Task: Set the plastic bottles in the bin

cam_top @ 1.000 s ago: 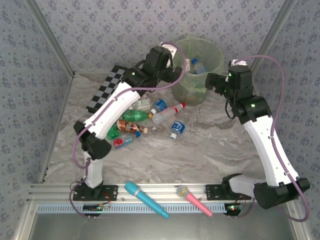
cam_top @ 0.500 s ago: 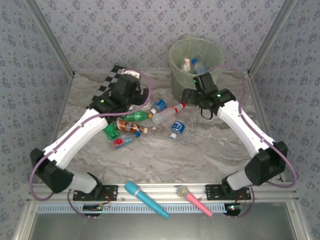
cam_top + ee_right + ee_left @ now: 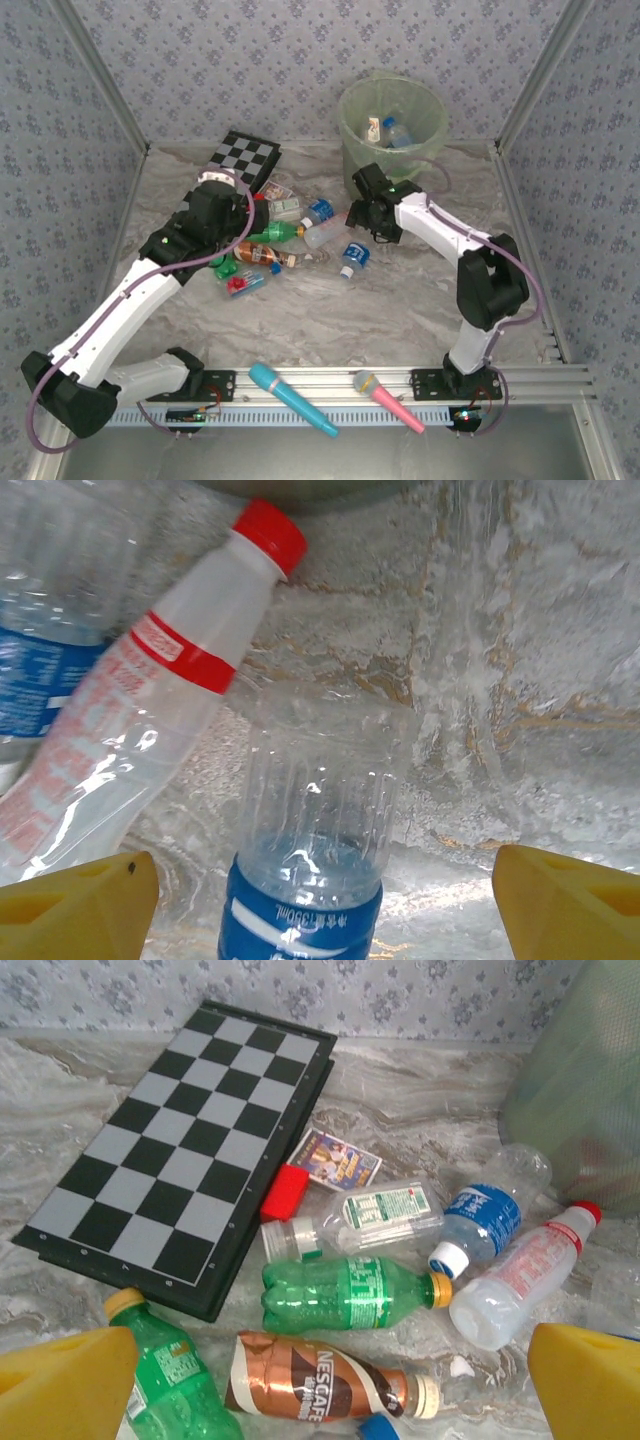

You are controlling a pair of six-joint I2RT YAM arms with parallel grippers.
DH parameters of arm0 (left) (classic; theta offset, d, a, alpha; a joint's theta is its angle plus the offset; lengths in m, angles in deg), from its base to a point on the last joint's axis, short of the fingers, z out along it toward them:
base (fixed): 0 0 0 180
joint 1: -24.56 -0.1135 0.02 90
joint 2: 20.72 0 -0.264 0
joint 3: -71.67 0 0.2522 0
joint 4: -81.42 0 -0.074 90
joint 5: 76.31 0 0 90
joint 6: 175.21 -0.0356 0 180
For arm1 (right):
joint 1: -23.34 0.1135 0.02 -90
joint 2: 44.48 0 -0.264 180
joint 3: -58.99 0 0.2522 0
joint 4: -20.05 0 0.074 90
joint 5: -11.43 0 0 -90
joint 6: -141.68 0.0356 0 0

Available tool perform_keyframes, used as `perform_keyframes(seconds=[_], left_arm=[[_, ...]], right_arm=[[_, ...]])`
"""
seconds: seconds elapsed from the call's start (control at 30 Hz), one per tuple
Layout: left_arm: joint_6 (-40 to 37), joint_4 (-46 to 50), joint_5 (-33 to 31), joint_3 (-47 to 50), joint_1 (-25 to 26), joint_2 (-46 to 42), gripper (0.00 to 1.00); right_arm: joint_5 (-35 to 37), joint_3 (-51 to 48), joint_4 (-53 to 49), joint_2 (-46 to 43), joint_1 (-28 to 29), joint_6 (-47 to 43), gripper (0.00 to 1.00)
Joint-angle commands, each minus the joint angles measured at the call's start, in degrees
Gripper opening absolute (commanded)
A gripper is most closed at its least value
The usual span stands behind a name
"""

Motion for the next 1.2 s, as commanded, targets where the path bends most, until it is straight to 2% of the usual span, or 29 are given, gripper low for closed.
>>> perform_keyframes(seconds=[0.0,0.5,0.77,0.87,0.9,1.17], left_arm=[[2.12,0.66,3.25,0.64,-0.52,-1.12,1.00],[2.75,0.48,4.33,0.74,-1.15,-1.06,1.00],[2.95,-0.15,4.49,0.73,-1.13,-1.13,1.00],[2.95,-0.31,4.67,0.52,-1.21,-0.65,1.00],[2.87,-0.31,4.64,0.36,-1.16,-0.51,1.00],[1.39,-0.95,4.51,-1.31,-1.39,1.27,1.00]], right_arm=[[-0.79,-0.78,0.53,2.30,0.21,4.41,0.87],[-6.27,-2.62,2.50,9.56,-0.25,7.09,0.83],[-5.42,-3.60,3.79,8.48,0.23,6.35,0.71],[-5.70,-3.85,3.28,7.50,0.24,5.97,0.60],[-5.26,-3.77,2.93,6.75,0.46,5.66,0.57],[5.10,3.47,-5.15,-1.20,5.31,-1.42,0.58]])
